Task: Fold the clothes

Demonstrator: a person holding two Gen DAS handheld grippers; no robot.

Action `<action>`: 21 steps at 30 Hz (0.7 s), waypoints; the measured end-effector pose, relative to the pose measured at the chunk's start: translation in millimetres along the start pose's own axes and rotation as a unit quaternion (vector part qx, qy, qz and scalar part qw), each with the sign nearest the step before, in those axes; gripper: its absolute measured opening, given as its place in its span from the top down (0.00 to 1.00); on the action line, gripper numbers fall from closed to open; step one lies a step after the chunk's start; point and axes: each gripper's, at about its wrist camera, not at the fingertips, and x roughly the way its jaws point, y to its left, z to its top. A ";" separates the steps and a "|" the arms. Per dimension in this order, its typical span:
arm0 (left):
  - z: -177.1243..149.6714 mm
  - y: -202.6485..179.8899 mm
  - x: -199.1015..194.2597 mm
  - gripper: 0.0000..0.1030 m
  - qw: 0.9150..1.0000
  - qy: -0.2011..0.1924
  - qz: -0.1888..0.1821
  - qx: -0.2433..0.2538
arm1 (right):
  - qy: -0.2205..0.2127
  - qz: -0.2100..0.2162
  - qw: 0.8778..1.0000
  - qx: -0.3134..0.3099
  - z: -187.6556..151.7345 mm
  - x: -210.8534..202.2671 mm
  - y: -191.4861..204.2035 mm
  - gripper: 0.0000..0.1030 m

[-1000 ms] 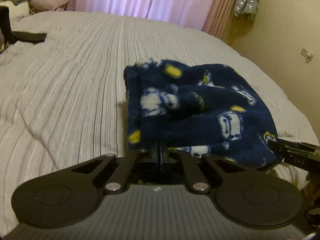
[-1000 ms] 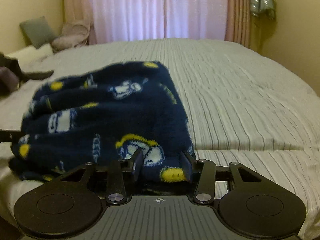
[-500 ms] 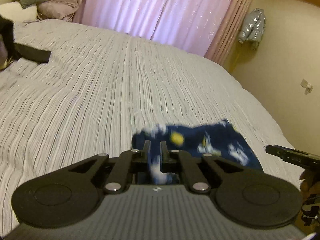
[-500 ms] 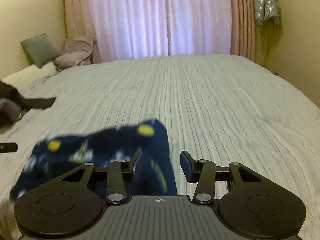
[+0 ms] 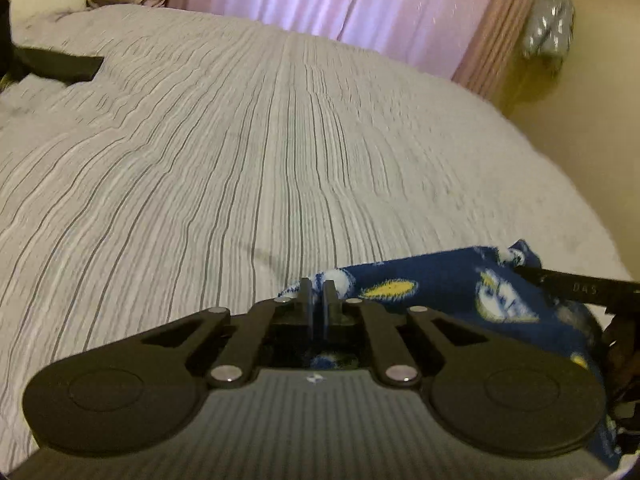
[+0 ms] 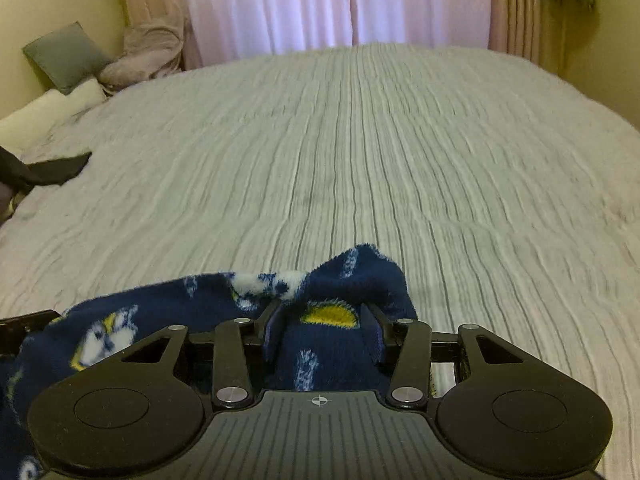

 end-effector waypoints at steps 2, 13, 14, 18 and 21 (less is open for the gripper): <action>2.6 1.1 -17.4 0.94 1.000 -0.005 -0.004 -0.011 | -0.020 0.006 1.000 0.008 1.2 -15.9 -2.0 0.56; -33.3 -15.8 -124.5 0.94 0.999 -0.030 -0.025 0.017 | -0.056 -0.008 0.998 0.031 -83.4 -151.9 5.8 0.55; -37.7 -17.7 -124.4 0.94 0.999 -0.025 -0.022 0.019 | -0.050 -0.014 0.998 0.031 -95.9 -158.0 8.7 0.55; -55.2 -25.2 -123.9 0.95 1.000 -0.005 -0.007 0.028 | -0.031 -0.032 0.999 0.014 -125.8 -152.8 15.1 0.56; -68.3 -30.8 -123.5 0.95 0.999 0.010 0.003 0.035 | -0.029 -0.037 0.999 0.018 -124.3 -157.1 17.7 0.55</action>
